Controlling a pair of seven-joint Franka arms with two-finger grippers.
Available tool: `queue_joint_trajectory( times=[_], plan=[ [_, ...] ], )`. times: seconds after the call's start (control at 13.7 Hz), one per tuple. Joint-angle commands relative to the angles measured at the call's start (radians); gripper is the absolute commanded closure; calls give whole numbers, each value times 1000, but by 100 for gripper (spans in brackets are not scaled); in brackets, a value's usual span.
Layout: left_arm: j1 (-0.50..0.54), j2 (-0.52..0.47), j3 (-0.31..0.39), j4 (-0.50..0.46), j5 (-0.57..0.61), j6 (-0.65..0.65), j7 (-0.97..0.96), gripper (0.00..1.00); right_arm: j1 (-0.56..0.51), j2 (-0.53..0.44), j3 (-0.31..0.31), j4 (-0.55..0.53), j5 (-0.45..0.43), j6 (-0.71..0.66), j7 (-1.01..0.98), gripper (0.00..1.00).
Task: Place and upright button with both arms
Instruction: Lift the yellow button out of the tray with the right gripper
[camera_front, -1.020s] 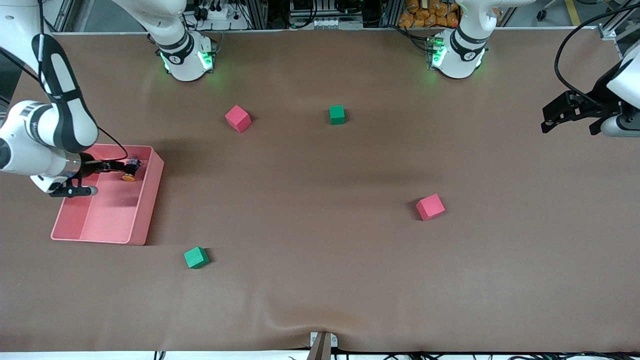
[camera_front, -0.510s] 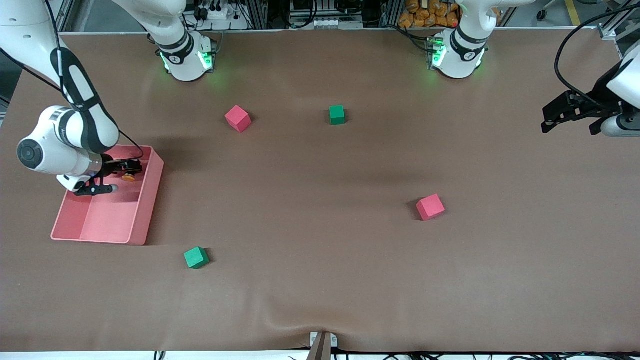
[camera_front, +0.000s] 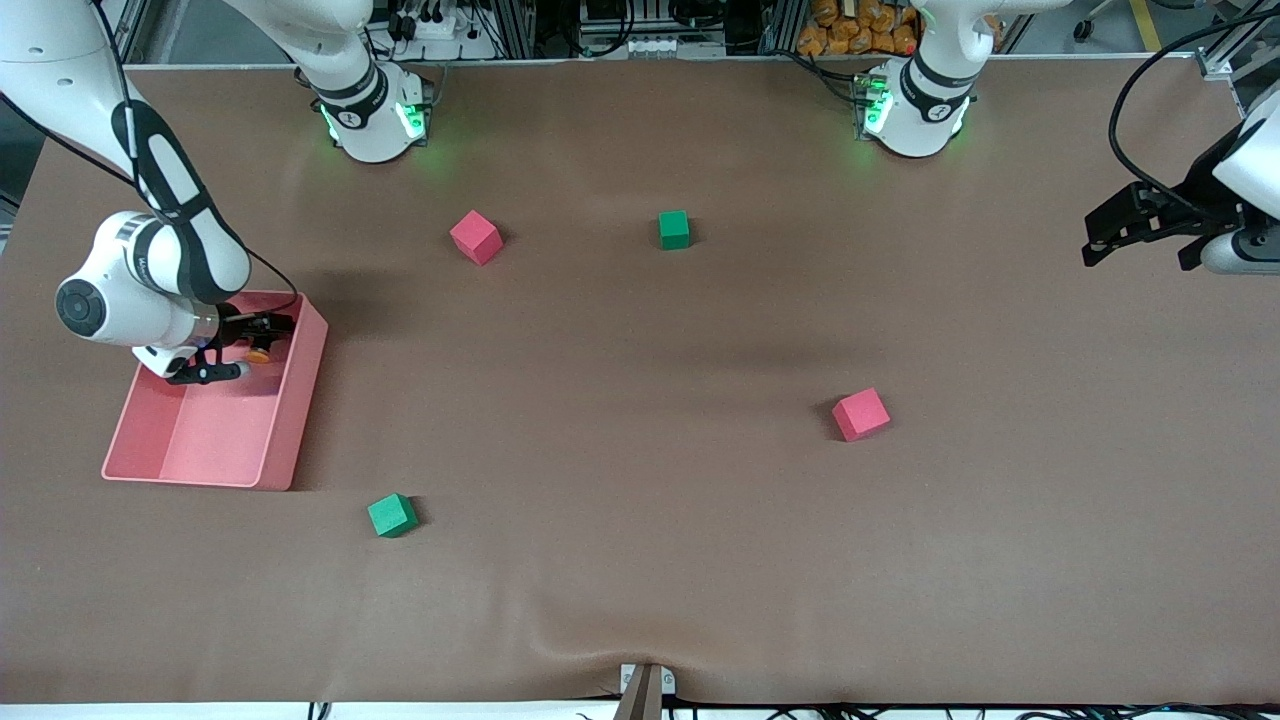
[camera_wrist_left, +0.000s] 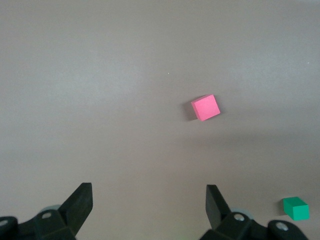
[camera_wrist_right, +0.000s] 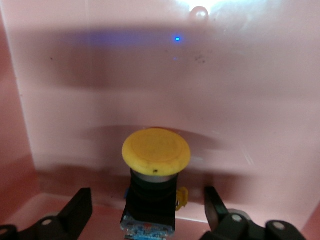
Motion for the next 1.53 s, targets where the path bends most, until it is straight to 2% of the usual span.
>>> queue_joint_trajectory(
  times=[0.0, 0.15, 0.22, 0.73, 1.24, 1.46],
  plan=[
    [5, 4, -5, 11, -1, -12, 21, 0, -10, 4, 6, -22, -22, 21, -2, 49],
    [5, 4, -5, 11, 0, -12, 21, 0, -13, 6, 7, -22, -22, 25, -4, 89],
    [5, 4, -5, 11, -1, -12, 20, 0, -16, 6, 7, -22, -22, 23, -4, 98],
    [7, 4, -5, 11, 0, -12, 20, 0, -23, -32, 6, 16, -22, -27, -70, 100],
    [5, 4, -5, 9, 0, -12, 20, 0, -30, -46, 7, 294, -22, -348, -168, 100],
    [5, 4, -5, 9, -1, -12, 20, 0, 44, -45, 12, 449, -22, -503, -165, 100]
  ],
)
